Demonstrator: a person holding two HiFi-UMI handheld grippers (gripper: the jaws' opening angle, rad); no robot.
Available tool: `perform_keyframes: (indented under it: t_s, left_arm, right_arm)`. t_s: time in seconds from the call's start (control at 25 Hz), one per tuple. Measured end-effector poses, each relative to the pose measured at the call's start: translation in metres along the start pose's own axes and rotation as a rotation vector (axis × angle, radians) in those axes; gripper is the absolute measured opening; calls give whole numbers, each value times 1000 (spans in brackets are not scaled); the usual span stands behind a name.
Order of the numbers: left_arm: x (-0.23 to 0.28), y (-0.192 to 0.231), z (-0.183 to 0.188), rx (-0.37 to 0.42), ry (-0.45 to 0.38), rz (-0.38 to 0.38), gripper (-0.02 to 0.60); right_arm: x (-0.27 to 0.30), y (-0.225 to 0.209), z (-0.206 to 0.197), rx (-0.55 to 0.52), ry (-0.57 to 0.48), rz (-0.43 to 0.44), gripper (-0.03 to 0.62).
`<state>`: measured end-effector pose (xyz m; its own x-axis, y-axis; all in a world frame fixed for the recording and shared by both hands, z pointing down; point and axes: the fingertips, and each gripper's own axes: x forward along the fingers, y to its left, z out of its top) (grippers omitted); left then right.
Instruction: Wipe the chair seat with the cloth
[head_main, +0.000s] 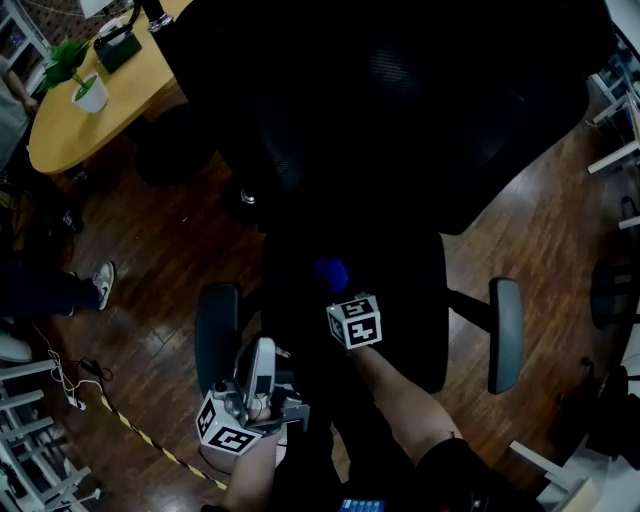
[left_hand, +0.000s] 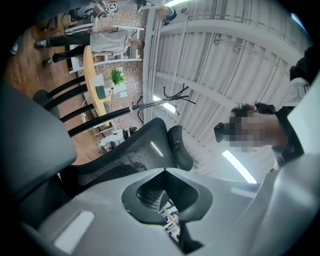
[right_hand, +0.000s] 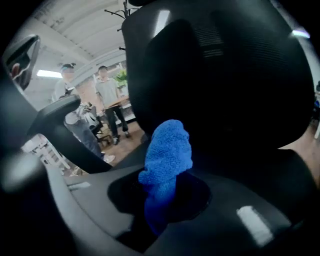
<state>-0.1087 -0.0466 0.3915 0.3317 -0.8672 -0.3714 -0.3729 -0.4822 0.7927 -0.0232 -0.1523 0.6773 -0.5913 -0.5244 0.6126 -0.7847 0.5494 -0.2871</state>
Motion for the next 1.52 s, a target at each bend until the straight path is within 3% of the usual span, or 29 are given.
perform_keyframes:
  t_s: [0.16,0.32,0.48,0.64,0.92,1.16,1.32,1.52]
  left_arm:
    - [4,9,2,-1,15,14,3]
    - [1,10,3,-5,31,31,3]
    - [-5,10,3,-18,42,37,3]
    - [-7,6,1,-30,47,29,3]
    - [-7,1,1,-28,40,22,3]
    - [-7,-1,2,-22,30,30,3]
    - [-5,-3,2,-22,24,25,3]
    - [-6,-1,3,-25,20,26,3]
  right_arm:
    - [39,93,-17,-92,52,216,80]
    - [50,112,-47,-92,99,248,80]
    - [40,66,-49,-72,93,114,79]
    - [2,-27,-65,-5,139,-73,80]
    - [-113,-185,-79,58,134,-377,80]
    - [-159,-223,-85,56,140,-461,78]
    - [-153,-201,-72,78,86,-453,80]
    - [-73,-64,-50,26,20,-169,80]
